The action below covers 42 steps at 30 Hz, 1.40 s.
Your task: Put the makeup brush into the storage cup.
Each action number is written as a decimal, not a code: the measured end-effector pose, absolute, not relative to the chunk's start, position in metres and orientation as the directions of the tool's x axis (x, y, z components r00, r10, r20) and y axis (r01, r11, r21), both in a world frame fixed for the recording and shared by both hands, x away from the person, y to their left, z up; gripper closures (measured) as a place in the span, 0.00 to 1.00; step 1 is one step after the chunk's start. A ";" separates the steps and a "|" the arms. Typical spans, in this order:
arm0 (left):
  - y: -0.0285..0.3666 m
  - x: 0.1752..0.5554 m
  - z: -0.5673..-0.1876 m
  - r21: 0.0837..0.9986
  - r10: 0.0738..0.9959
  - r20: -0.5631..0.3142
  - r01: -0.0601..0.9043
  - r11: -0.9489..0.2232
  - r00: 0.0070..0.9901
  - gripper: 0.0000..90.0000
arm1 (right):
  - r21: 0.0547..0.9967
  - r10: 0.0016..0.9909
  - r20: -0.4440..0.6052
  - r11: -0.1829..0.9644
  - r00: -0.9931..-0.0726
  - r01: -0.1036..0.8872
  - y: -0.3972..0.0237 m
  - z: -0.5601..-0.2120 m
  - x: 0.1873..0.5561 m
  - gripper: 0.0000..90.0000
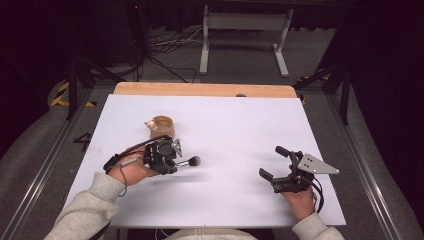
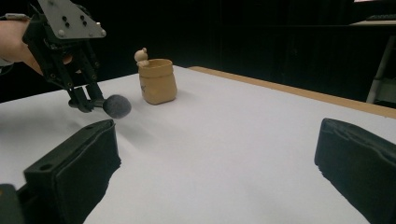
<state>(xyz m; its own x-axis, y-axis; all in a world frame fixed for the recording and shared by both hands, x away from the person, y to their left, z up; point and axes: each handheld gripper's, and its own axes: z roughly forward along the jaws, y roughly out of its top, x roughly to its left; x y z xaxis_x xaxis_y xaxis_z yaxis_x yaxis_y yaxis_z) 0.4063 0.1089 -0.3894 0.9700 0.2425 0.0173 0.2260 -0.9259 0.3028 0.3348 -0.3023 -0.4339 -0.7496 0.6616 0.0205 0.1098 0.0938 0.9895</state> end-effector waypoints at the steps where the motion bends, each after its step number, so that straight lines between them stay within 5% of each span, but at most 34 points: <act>1: 0.109 0.406 -0.388 0.310 0.240 0.021 0.221 -0.924 0.971 0.82 | 0.989 0.662 0.021 0.094 -0.749 0.111 -0.302 -0.434 0.335 0.00; 42: 0.126 0.405 -0.349 0.678 0.380 0.031 0.260 -0.687 0.925 0.82 | 0.989 0.659 0.017 0.097 -0.752 0.108 -0.301 -0.434 0.335 0.00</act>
<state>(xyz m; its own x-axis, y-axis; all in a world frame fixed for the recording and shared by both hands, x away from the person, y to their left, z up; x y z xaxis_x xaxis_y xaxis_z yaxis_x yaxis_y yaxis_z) 0.4047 0.1260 -0.3493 0.9246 0.3798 0.0307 0.2598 -0.6873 0.6783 0.3345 -0.3014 -0.4340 -0.7524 0.6585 0.0173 0.1078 0.0972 0.9894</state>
